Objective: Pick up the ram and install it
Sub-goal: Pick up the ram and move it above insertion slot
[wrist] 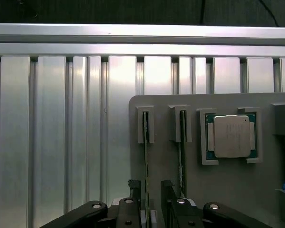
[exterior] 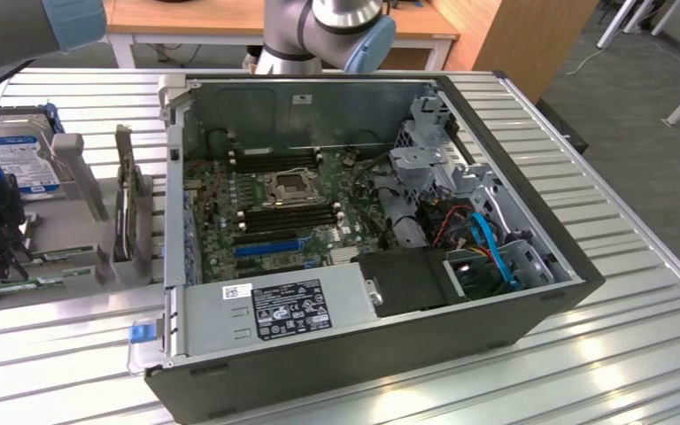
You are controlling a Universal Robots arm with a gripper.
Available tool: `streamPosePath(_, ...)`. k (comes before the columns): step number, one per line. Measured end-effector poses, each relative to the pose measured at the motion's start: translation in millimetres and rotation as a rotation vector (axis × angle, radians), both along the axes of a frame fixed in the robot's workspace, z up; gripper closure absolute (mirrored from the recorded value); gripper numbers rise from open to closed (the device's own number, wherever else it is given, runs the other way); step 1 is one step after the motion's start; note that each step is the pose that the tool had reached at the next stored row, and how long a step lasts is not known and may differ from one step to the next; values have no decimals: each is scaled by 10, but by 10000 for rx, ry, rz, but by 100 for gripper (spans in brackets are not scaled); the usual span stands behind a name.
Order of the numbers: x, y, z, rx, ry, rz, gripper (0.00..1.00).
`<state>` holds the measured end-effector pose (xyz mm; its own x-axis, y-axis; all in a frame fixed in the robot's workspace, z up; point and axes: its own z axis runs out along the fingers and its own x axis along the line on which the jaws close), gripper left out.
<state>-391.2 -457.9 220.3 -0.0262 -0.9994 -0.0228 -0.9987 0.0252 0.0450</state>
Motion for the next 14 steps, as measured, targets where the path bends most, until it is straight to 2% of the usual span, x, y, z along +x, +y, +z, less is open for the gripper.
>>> streamPosePath(14, 74, 0, 0, 0, 0, -1, 69)
